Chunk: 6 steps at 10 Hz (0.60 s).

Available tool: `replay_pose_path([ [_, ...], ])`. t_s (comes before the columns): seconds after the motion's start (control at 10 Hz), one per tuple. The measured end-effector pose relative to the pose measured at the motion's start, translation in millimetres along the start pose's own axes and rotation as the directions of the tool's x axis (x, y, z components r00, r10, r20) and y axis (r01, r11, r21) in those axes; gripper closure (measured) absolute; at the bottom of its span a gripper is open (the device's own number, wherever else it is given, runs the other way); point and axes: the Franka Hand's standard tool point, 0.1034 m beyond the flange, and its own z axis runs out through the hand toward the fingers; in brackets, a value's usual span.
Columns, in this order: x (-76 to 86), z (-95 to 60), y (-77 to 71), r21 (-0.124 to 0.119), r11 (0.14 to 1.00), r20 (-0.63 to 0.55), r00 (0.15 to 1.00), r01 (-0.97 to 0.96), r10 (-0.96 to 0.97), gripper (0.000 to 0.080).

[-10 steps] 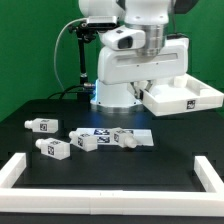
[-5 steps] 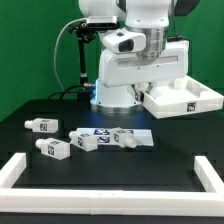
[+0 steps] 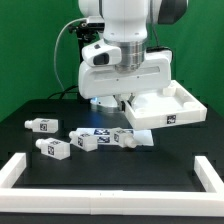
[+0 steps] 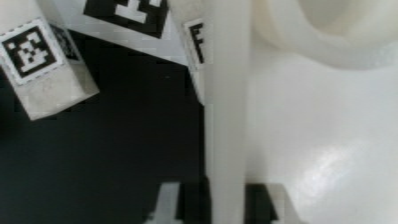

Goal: Assemble one leg

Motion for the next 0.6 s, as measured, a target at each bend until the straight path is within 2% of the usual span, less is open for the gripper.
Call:
replay_pose_path([
  [0.2,0.2,1.5,1.4,0.000,1.000,0.003,1.000,-0.005,0.005,0.0754],
  [0.3,6.0,4.1,11.0,-0.005,0.999,0.011,0.999,-0.034,0.035,0.0754],
  [0.5,38.1,-5.7,33.4,-0.024,0.998,-0.008,0.998,-0.055,0.055,0.0754],
  [0.6,52.2,-8.7,47.9,-0.026,0.999,-0.020,1.000,-0.019,0.019,0.0754],
])
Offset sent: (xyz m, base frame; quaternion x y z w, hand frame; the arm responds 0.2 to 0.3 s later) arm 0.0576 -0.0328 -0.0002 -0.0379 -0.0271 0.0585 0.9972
